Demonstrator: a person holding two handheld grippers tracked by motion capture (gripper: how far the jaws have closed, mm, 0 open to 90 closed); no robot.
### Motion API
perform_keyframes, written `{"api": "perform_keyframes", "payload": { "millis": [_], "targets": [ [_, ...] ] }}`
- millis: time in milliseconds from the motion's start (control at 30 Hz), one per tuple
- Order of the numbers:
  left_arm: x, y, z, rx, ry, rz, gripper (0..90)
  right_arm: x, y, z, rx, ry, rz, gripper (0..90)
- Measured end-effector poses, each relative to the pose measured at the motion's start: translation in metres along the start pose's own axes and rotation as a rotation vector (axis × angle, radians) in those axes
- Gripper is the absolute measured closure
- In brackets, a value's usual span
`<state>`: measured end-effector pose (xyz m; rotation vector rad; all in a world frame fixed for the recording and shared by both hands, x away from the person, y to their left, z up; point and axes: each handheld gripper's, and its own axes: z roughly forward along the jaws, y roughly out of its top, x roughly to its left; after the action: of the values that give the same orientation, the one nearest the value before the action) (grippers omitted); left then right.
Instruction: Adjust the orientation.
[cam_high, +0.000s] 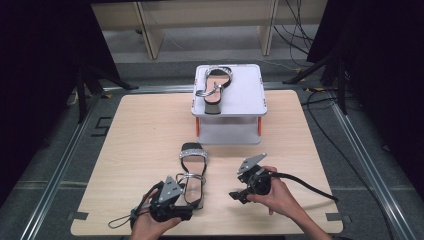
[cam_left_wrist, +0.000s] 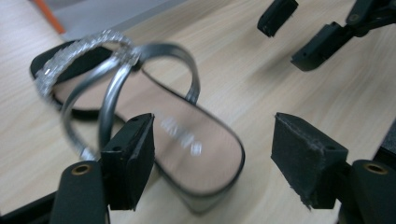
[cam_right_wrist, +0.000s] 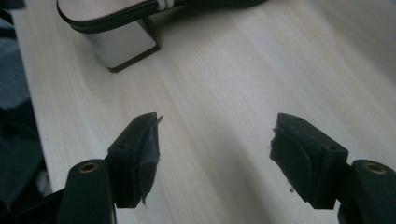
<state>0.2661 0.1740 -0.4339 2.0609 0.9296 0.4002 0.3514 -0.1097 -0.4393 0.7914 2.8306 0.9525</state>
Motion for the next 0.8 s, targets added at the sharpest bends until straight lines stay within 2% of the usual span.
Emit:
{"api": "perform_keyframes", "payload": {
  "millis": [33, 67, 100, 133, 200, 233, 267, 300, 333, 367, 400, 467, 500, 600, 633, 667, 700, 733, 800],
  "targets": [
    [0.002, -0.005, -0.005, 0.006, 0.004, -0.009, 29.6, 0.004, 0.003, 0.002, -0.008, -0.003, -0.018, 35.1],
    [0.004, -0.012, -0.01, 0.005, 0.012, -0.03, 28.9, 0.007, 0.007, 0.003, -0.013, -0.006, -0.055, 38.0],
    [0.008, -0.023, -0.016, 0.006, 0.023, -0.055, 28.7, 0.014, 0.017, 0.008, -0.039, -0.01, -0.098, 41.7],
    [0.008, -0.023, -0.016, 0.006, 0.023, -0.055, 28.7, 0.014, 0.017, 0.008, -0.039, -0.01, -0.098, 41.7],
    [0.013, -0.04, -0.022, 0.009, 0.026, -0.1, 28.1, 0.021, 0.031, 0.016, -0.041, -0.011, -0.129, 46.5],
    [0.013, -0.04, -0.022, 0.009, 0.026, -0.1, 27.9, 0.021, 0.031, 0.016, -0.041, -0.011, -0.129, 46.5],
    [0.018, -0.05, -0.023, 0.037, 0.045, -0.106, 27.5, 0.022, 0.038, 0.022, -0.048, -0.003, -0.121, 48.3],
    [0.018, -0.05, -0.023, 0.037, 0.045, -0.106, 27.4, 0.023, 0.042, 0.025, -0.046, 0.0, -0.13, 49.0],
    [0.023, -0.059, -0.024, 0.079, 0.075, -0.098, 27.3, 0.024, 0.045, 0.029, -0.04, 0.008, -0.134, 49.4],
    [0.025, -0.062, -0.024, 0.083, 0.081, -0.107, 27.0, 0.025, 0.048, 0.032, -0.044, 0.011, -0.133, 50.4],
    [0.025, -0.062, -0.024, 0.083, 0.081, -0.107, 26.6, 0.025, 0.048, 0.032, -0.044, 0.011, -0.133, 50.4],
    [0.026, -0.066, -0.027, 0.072, 0.075, -0.138, 26.4, 0.027, 0.054, 0.037, -0.053, 0.024, -0.124, 53.0],
    [0.028, -0.068, -0.027, 0.081, 0.089, -0.146, 26.2, 0.028, 0.06, 0.04, -0.066, 0.019, -0.143, 55.5],
    [0.027, -0.069, -0.028, 0.08, 0.079, -0.156, 25.9, 0.031, 0.066, 0.044, -0.062, 0.0, -0.157, 58.0],
    [0.028, -0.07, -0.026, 0.081, 0.092, -0.143, 25.9, 0.03, 0.069, 0.047, -0.075, 0.015, -0.162, 64.3],
    [0.028, -0.07, -0.026, 0.089, 0.096, -0.137, 25.9, 0.029, 0.069, 0.048, -0.07, 0.015, -0.163, 65.8],
    [0.028, -0.07, -0.026, 0.089, 0.096, -0.137, 25.9, 0.029, 0.069, 0.048, -0.07, 0.015, -0.163, 65.8],
    [0.029, -0.071, -0.026, 0.093, 0.094, -0.136, 26.0, 0.026, 0.068, 0.051, -0.043, 0.003, -0.177, 73.9],
    [0.028, -0.07, -0.027, 0.085, 0.082, -0.145, 26.0, 0.027, 0.068, 0.05, -0.054, 0.023, -0.189, 79.4]
  ]
}}
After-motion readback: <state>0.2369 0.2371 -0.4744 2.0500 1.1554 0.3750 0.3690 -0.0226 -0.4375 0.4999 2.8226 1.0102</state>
